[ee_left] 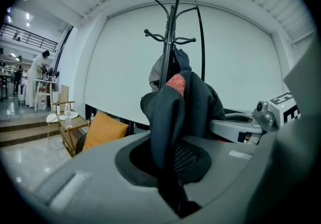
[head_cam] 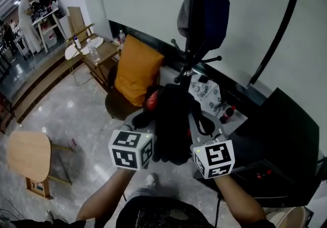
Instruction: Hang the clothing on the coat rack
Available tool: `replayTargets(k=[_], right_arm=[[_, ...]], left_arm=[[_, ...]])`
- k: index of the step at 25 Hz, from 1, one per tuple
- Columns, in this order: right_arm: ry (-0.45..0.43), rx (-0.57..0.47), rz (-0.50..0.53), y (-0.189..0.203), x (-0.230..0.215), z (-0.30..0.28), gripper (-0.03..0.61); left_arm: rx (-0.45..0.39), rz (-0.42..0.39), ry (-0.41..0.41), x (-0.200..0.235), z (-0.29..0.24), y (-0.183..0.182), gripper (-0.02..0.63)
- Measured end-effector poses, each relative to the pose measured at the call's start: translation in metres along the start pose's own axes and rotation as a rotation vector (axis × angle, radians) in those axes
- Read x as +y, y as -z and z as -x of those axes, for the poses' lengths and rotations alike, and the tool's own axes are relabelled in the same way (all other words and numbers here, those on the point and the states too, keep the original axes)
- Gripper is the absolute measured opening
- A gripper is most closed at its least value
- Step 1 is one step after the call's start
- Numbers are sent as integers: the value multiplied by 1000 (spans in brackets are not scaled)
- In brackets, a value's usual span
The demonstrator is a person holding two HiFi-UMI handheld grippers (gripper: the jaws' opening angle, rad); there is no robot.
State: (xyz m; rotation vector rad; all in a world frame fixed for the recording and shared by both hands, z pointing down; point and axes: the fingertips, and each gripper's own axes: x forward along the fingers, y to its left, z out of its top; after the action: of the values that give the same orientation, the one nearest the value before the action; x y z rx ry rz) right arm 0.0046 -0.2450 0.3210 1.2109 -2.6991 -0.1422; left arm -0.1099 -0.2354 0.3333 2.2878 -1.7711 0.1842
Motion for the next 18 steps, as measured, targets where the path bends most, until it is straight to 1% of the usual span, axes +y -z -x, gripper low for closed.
replayTargets(k=[6, 18], right_arm=[[64, 8, -4, -6, -9, -23, 21], [170, 40, -28, -1, -30, -60, 21]], left_arm=[[-2, -21, 49, 17, -22, -12, 34], [0, -19, 132, 38, -68, -20, 34]])
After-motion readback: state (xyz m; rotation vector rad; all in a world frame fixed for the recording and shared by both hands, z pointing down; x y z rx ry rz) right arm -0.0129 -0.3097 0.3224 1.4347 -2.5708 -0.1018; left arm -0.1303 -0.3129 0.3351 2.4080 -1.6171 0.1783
